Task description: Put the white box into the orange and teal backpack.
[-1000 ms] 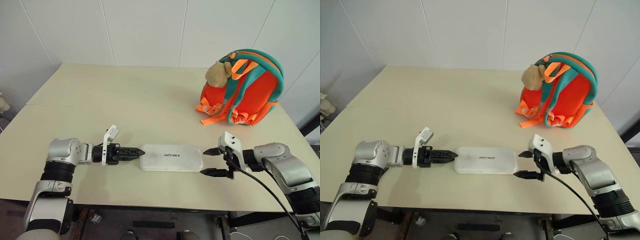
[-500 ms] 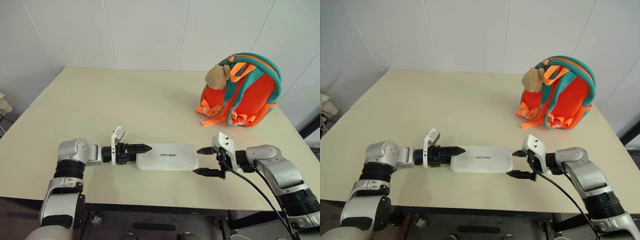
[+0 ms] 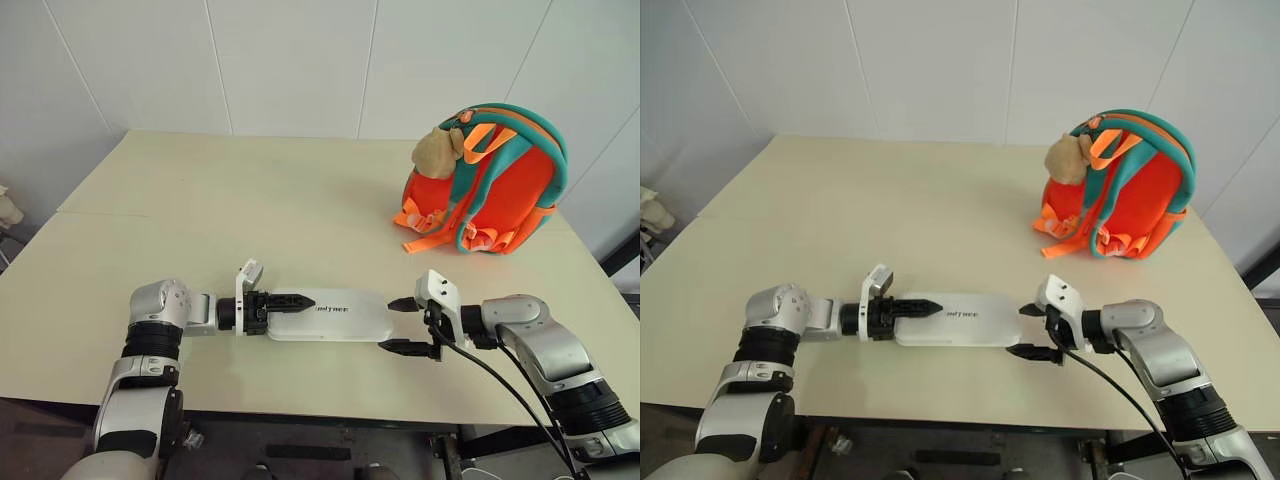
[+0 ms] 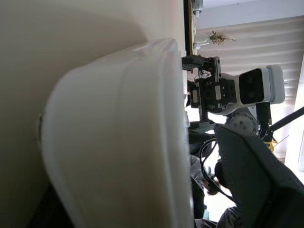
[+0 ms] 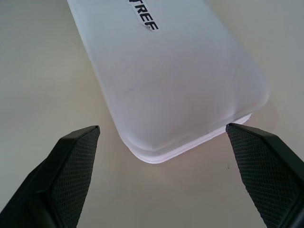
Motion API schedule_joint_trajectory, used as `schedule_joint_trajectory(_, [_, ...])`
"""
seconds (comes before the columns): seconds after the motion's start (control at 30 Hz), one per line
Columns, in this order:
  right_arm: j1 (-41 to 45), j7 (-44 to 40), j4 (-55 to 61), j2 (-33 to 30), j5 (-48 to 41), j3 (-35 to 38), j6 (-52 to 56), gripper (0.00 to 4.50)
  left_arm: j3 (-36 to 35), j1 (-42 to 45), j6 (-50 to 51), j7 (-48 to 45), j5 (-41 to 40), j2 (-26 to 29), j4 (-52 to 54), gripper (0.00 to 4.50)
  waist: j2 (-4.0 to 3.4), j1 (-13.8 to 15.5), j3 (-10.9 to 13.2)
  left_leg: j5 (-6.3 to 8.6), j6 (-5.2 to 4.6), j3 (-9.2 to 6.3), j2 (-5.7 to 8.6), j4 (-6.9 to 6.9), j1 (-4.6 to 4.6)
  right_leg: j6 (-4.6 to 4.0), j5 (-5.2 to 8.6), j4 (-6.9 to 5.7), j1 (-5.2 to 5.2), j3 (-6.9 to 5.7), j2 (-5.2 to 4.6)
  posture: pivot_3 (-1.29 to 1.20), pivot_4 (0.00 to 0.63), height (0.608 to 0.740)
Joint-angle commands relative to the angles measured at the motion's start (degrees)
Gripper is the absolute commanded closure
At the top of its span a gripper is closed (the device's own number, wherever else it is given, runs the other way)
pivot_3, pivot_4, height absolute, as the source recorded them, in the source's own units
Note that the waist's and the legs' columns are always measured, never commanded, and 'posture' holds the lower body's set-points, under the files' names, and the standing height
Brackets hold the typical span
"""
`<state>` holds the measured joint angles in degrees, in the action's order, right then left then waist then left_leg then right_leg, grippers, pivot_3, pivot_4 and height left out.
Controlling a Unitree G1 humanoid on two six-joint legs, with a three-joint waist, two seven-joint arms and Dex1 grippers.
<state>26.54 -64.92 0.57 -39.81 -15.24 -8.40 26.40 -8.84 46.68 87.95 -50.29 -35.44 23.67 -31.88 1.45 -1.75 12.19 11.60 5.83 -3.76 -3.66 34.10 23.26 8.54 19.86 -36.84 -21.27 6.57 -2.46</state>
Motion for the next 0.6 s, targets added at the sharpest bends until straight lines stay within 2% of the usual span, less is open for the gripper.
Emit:
schedule_joint_trajectory(0.03, [-0.32, 0.66, 1.13, 0.03, -0.21, 1.38, -2.16, 0.00, 1.03, -1.06, 2.98, 0.21, -1.38, -0.09, 0.32, 2.18, 0.00, -0.02, 0.00, 0.00, 0.00, 0.00, 0.00, -0.02, 0.01, 0.00, 0.00, -0.01, -0.04, 0.00, 0.00, 0.00, 0.150, 0.740])
schedule_joint_trajectory(0.17, [-1.08, 1.80, 1.60, -0.24, -0.57, 2.54, -2.67, 0.00, -0.27, -1.04, 3.04, 1.38, -1.93, -0.58, 0.98, 3.25, 0.00, 0.01, 0.00, 0.00, 0.01, 0.01, 0.00, -0.05, 0.03, -0.01, 0.01, -0.01, -0.07, 0.00, -0.01, 0.00, 0.150, 0.740])
schedule_joint_trajectory(0.23, [-1.63, 2.25, 2.04, -0.52, -0.89, 3.22, -2.63, 0.00, -0.80, -1.43, 3.00, 1.92, -2.32, -0.73, 1.87, 3.30, 0.00, 0.08, 0.00, -0.01, 0.01, 0.01, 0.00, -0.04, 0.04, -0.02, 0.01, -0.01, -0.07, 0.00, 0.00, 0.00, 0.150, 0.740])
schedule_joint_trajectory(0.4, [-2.38, 5.36, 1.10, -3.73, -4.05, 12.61, 0.24, 0.00, -5.82, -3.99, 2.47, 2.95, -4.64, 1.46, 7.85, 3.30, 0.00, 0.05, 0.02, -0.01, 0.02, 0.01, -0.01, -0.06, 0.12, -0.02, 0.01, -0.01, -0.15, 0.01, -0.01, 0.00, 0.150, 0.740])
schedule_joint_trajectory(0.5, [0.46, 7.59, -3.08, -6.06, -4.60, 17.53, 0.78, 0.00, -3.93, -8.14, -1.47, 2.22, -3.58, 5.42, 11.61, 3.30, 0.01, -0.54, 0.02, -0.01, 0.02, 0.03, -0.02, -0.08, 0.10, -0.03, 0.01, -0.02, -0.19, 0.02, -0.01, 0.00, 0.150, 0.740])
schedule_joint_trajectory(0.6, [4.97, 9.83, -8.72, -6.90, -3.64, 19.39, -0.62, 0.00, -2.95, -11.18, -4.18, 1.78, -3.54, 7.65, 13.65, 3.30, 0.02, -1.35, 0.01, -0.02, 0.04, 0.07, -0.04, -0.17, 0.01, -0.09, 0.03, -0.04, -0.18, 0.02, -0.03, 0.00, 0.150, 0.740])
